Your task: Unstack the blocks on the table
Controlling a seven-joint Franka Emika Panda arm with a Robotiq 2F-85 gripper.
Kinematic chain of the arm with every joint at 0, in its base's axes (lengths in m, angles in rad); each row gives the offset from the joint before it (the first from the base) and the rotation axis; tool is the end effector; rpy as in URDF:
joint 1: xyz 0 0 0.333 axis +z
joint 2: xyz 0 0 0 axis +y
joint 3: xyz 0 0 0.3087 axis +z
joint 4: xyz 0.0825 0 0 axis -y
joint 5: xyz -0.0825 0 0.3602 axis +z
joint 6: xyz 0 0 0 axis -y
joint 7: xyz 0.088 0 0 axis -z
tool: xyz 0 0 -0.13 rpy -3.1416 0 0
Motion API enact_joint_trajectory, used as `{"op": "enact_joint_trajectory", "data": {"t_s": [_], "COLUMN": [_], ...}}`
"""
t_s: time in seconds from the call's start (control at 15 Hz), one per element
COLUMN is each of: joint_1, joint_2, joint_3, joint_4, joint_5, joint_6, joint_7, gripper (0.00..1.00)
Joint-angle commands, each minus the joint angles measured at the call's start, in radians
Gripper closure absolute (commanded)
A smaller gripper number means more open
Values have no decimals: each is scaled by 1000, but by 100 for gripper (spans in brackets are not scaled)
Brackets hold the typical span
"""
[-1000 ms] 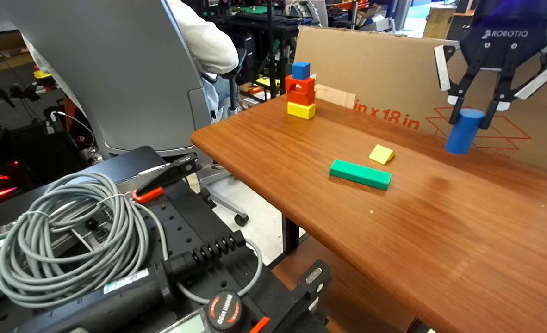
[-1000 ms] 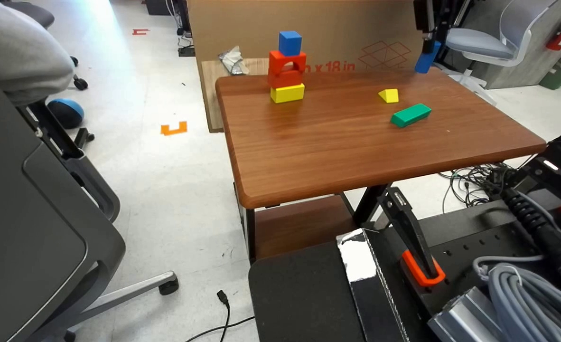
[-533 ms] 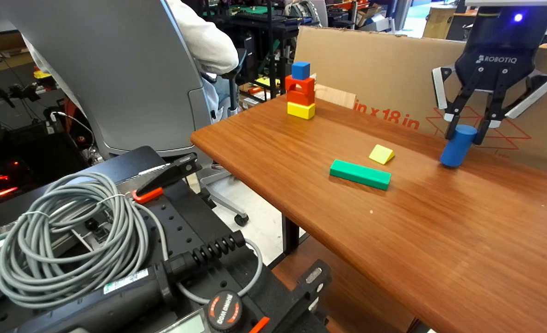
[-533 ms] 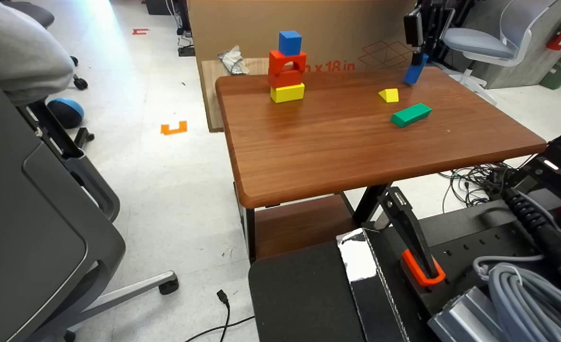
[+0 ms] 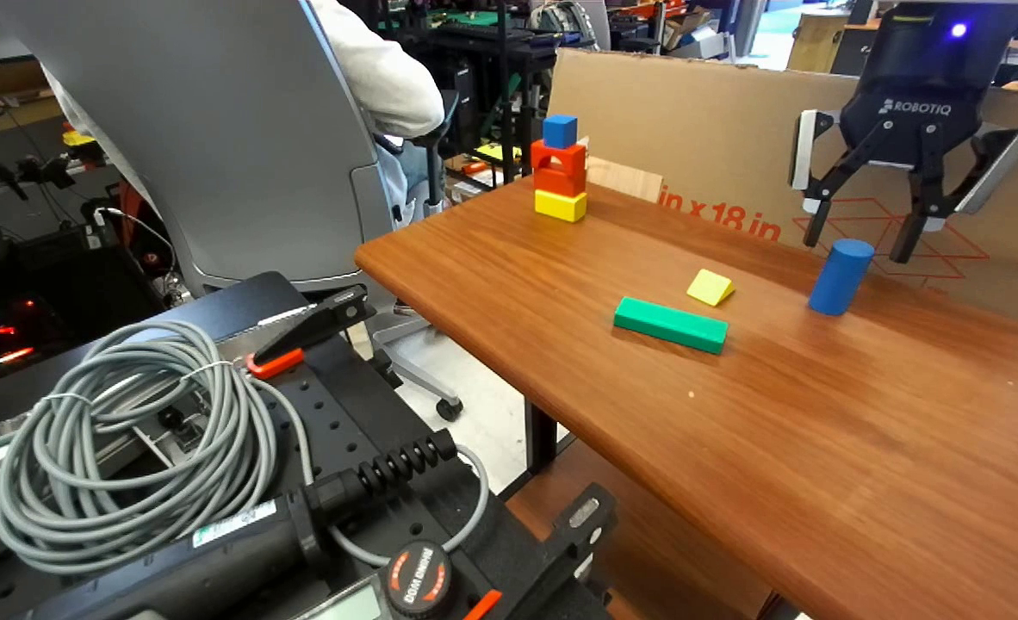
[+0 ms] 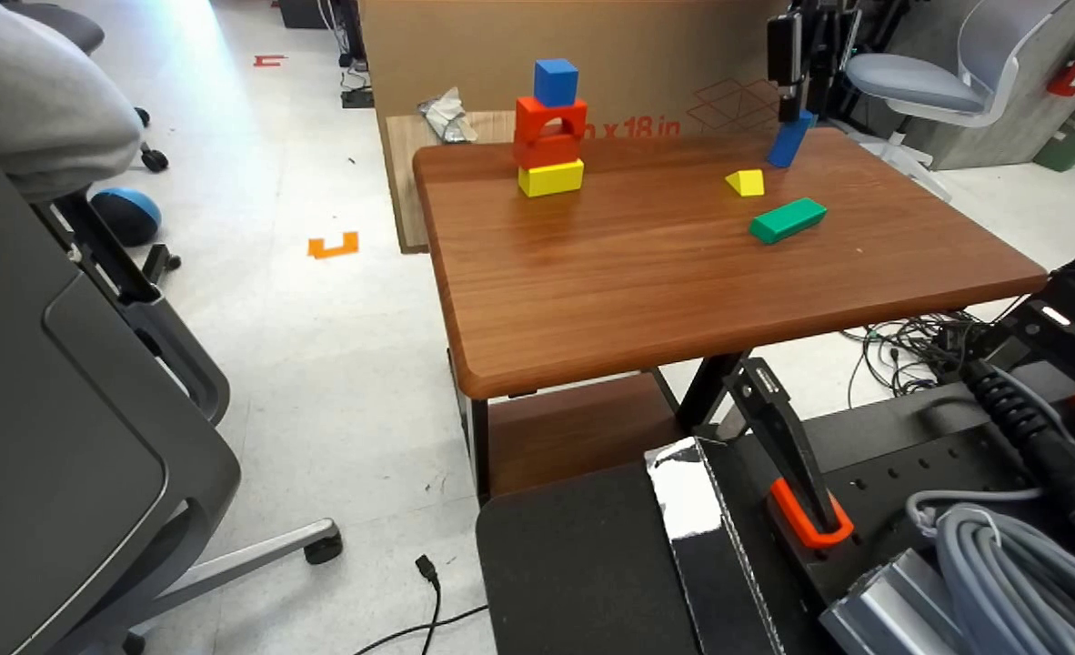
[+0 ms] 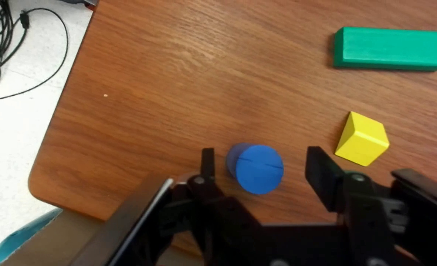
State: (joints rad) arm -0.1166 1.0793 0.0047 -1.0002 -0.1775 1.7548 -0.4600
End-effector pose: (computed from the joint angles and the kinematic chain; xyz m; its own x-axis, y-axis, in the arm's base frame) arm 0.7019 -0.0997 0.1527 0.8579 0.3719 -0.3546 0.3949 -0.9187 -0.0081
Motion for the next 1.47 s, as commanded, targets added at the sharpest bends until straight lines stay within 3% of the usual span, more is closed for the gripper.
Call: {"op": "enact_joint_trajectory", "data": {"t_s": [0.0,0.07,0.4,0.73,1.0,1.13,1.4], "joint_1": [17,26,114,199,301,340,367], "joint_2": [-18,-66,-290,-515,-665,-720,-712], "joint_3": [-8,-9,-26,12,37,64,103], "joint_4": [30,-16,-211,-418,-596,-683,-722], "joint_5": [-23,-38,-115,-102,-157,-160,-125], "joint_6": [-23,-9,57,87,122,136,154], "joint_7": [-36,-37,99,263,396,468,537], "gripper": [4,0,0,0,0,0,0]}}
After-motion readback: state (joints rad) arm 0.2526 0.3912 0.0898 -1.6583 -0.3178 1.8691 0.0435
